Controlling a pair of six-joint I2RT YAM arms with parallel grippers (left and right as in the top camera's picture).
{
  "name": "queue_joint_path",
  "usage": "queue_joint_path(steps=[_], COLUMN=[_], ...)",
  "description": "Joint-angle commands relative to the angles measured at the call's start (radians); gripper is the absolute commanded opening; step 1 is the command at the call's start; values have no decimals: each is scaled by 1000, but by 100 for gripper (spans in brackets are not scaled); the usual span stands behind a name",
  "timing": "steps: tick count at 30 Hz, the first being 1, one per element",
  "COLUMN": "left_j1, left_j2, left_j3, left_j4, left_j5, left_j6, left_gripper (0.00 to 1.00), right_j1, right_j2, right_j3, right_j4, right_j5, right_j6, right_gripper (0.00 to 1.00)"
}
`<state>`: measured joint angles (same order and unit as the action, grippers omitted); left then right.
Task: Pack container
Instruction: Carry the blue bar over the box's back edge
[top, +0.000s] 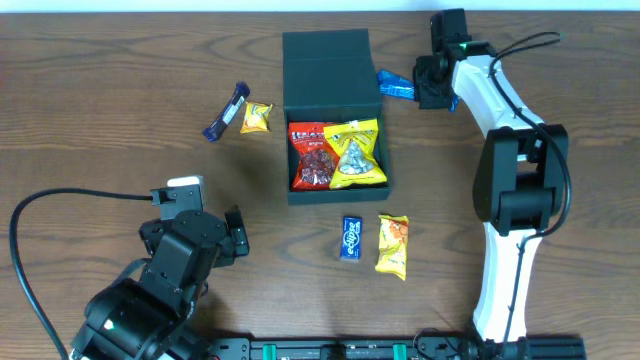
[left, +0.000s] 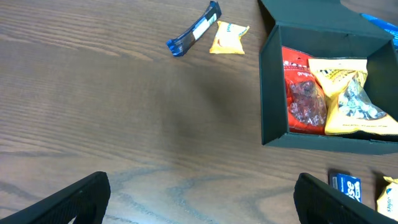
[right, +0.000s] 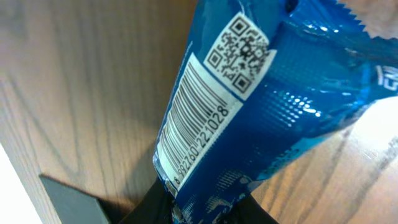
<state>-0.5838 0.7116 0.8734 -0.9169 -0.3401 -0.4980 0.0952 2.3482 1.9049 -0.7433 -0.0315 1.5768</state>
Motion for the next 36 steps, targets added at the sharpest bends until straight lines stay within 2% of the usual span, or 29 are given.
queue_joint_path(steps=[1, 11, 20, 36], left_j1=[3, 3, 3, 3], left_j2=[1, 1, 1, 1], left_j3=[-1, -1, -1, -1], left_j4=[-3, -3, -3, -3], left_j5=[-7, -7, -7, -7], left_j6=[-8, -7, -7, -8], left_gripper=[96, 95, 95, 95], right_j1=[9, 9, 10, 26], right_j2=[8, -4, -89, -265], right_j3=[13, 13, 13, 13], right_j4=[4, 8, 3, -129], right_j5=[20, -6, -5, -21], right_j6=[-155, -426, -656, -1072], right_gripper=[10, 12, 14, 14])
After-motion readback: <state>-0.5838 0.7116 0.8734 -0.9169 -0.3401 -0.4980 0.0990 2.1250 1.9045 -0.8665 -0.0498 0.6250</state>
